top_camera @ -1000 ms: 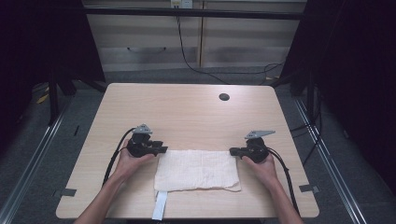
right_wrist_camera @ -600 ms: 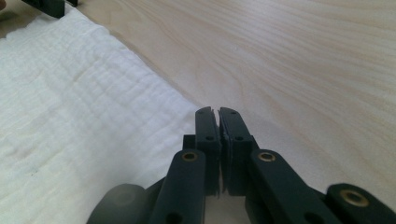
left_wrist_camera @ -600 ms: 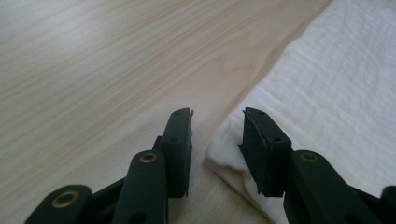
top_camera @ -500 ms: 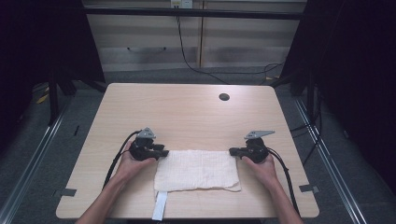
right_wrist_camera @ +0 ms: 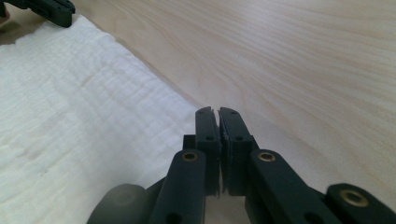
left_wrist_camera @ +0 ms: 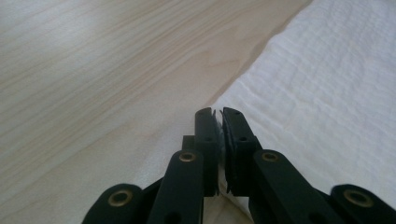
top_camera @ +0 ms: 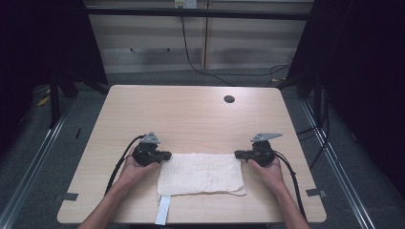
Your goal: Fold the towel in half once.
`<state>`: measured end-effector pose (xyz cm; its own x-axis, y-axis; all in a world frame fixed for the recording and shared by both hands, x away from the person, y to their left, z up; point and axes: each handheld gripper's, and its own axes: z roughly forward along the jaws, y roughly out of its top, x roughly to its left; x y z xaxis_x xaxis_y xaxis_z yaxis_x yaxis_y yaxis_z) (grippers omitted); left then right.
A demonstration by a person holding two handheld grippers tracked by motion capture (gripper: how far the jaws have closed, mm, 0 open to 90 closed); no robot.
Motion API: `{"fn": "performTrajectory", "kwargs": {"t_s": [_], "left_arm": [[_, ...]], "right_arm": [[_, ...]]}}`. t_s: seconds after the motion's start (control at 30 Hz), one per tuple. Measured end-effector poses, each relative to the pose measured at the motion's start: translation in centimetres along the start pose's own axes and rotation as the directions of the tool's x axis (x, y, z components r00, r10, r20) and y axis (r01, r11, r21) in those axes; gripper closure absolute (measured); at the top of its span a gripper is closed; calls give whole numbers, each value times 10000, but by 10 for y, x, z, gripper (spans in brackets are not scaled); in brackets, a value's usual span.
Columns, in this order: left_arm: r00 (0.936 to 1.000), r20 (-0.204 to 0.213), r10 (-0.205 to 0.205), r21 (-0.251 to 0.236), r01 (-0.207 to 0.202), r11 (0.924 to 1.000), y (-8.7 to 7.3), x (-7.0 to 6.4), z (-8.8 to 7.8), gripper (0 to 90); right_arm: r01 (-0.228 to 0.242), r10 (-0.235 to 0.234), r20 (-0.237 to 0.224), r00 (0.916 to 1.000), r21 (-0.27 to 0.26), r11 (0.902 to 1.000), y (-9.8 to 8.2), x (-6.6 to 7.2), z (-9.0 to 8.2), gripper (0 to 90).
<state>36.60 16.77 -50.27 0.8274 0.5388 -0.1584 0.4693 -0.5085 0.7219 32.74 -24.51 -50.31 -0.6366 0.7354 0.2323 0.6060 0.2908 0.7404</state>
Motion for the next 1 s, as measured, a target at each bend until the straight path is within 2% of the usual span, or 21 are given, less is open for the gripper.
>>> {"fn": "performTrajectory", "kwargs": {"t_s": [0.17,0.37,0.7,1.0], "left_arm": [[9999,-54,-143,-260,141,9996,-1,3,-7,856],[9996,-39,-279,-544,276,9981,-3,6,-12,856],[9985,40,-544,-769,546,9955,-2,12,-14,856],[9979,-17,-642,-778,638,9949,-3,12,-14,855]], "right_arm": [[49,-60,-230,9997,-447,9990,5,6,-6,874],[139,-160,-301,9994,-709,9974,9,11,-11,874],[203,-241,-332,9992,-1105,9937,16,13,-16,874],[532,-600,-438,9972,-1419,9884,21,21,-23,874]]}}
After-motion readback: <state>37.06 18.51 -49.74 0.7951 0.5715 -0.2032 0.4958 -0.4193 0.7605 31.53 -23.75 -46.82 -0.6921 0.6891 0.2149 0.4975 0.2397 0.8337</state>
